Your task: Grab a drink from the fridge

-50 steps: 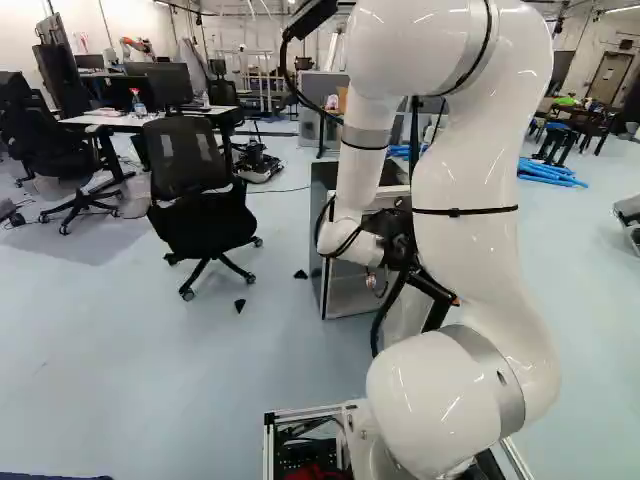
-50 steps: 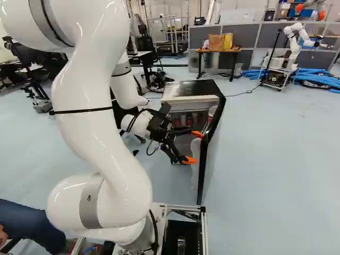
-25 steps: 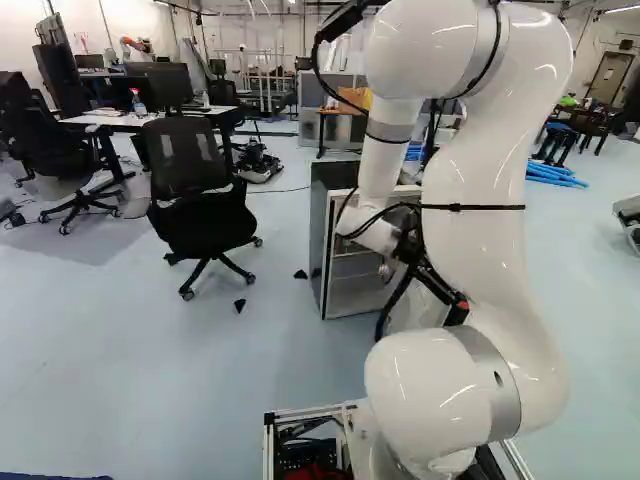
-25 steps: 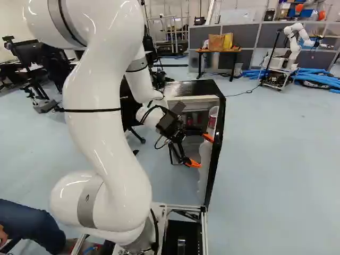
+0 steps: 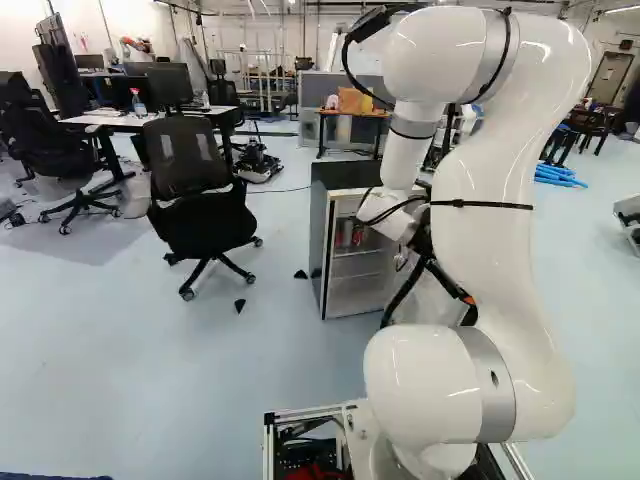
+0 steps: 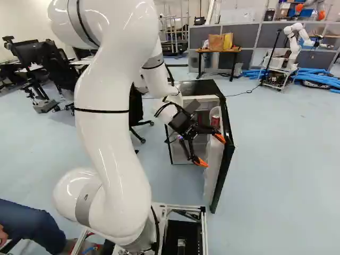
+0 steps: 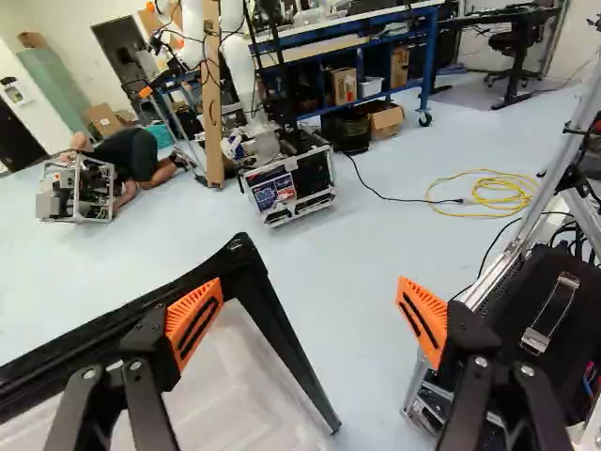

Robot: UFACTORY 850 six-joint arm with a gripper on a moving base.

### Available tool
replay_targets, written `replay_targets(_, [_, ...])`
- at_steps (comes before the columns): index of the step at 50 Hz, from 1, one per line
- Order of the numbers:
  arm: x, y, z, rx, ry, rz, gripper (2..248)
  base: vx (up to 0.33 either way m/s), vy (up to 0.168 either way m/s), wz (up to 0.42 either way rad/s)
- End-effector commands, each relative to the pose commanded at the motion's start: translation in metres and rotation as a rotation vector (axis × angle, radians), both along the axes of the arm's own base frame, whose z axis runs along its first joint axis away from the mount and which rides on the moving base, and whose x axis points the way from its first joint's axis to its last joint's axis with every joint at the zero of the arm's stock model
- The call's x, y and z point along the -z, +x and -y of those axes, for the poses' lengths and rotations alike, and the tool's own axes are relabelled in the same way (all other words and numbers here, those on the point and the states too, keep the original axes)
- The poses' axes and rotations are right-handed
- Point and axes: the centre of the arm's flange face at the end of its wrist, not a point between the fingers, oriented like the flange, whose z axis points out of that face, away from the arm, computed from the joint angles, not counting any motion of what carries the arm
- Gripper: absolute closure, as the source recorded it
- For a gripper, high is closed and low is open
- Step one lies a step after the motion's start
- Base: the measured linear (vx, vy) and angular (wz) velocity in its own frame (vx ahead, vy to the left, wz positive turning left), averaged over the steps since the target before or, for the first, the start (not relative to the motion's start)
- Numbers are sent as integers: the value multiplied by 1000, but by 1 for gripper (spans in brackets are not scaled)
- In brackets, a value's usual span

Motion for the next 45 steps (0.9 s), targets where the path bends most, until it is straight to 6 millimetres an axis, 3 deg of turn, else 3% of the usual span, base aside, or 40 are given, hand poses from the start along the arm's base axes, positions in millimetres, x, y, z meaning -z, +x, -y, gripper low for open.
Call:
replay_targets(26, [-7, 17, 62, 130, -18, 68, 3, 0, 0, 0])
replay_targets(45, [-8, 17, 63, 105, -24, 64, 3, 0, 0, 0])
